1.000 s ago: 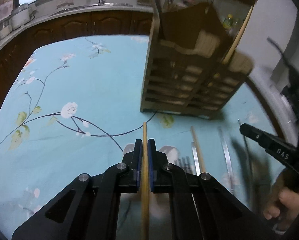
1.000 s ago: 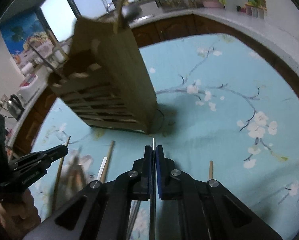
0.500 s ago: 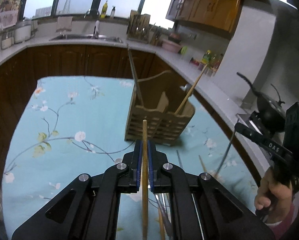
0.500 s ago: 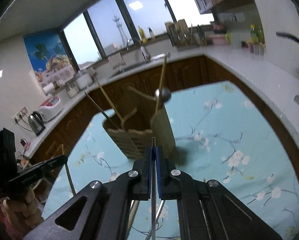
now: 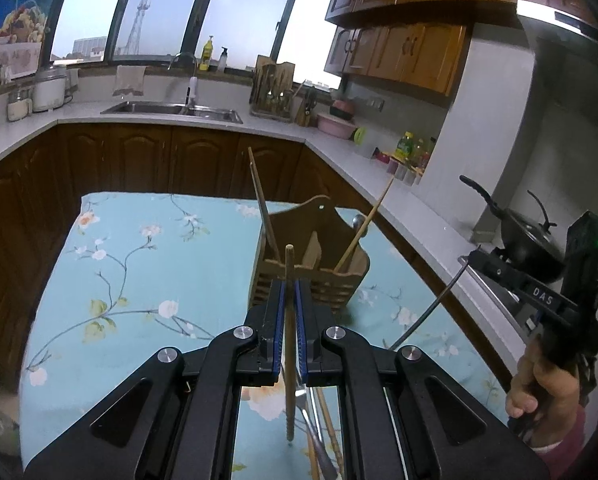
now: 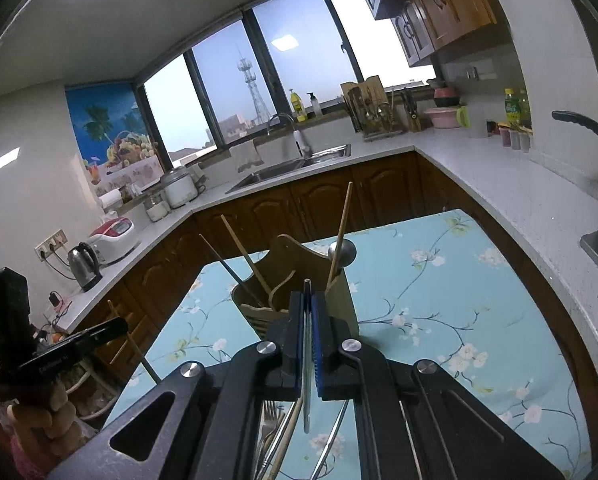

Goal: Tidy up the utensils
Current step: 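Lift the metal chopstick with the right gripper while the left gripper carries the wooden chopstick toward the holder, then lower both chopsticks into the wooden holder and open both grippers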

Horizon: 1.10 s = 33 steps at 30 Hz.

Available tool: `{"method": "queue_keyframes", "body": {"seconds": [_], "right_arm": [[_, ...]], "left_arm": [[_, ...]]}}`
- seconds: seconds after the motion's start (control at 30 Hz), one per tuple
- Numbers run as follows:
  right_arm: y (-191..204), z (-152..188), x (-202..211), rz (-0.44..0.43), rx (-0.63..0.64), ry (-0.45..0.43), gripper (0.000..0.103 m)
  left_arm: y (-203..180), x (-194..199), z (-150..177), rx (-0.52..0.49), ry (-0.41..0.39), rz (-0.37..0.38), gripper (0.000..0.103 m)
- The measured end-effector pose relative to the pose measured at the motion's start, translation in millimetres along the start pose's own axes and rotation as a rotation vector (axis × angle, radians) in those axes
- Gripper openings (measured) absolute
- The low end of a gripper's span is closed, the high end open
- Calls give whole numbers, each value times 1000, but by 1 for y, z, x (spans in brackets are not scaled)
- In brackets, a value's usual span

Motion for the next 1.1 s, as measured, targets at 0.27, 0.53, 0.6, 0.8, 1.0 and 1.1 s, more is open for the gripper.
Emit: {"method": "queue_keyframes", "body": {"seconds": [0.27, 0.53, 0.6, 0.8, 1.0, 1.1], "right_arm": [[-1, -3, 1, -1, -6, -7, 4], [2, -19, 3, -15, 1, -29, 4], [6, -27, 3, -19, 11, -40, 4], [21, -61, 5, -41, 35, -107, 4], [35, -104, -5, -56, 38, -184, 4], [36, -117, -18, -51, 35, -196, 4]], "left_arm": [[3, 1, -8, 10, -29, -5, 4], [7, 3, -28, 20, -74, -9, 4], [6, 4, -40, 10, -96, -9, 4], [5, 3, -86, -15, -175, -25, 4], [11, -13, -133, -19, -247, -68, 4], [20, -31, -147, 0, -270, -96, 4]]}}
Point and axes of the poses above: each gripper's, at about its wrist camera, not at the fingertips, and x roughly against the way its jaws point, y to its left, z to its underside, the point moved 8 cm from there along -x, roughly the way its jaws point, and after that the axes turned 13 degrees about -x, right-handed, at the moved point
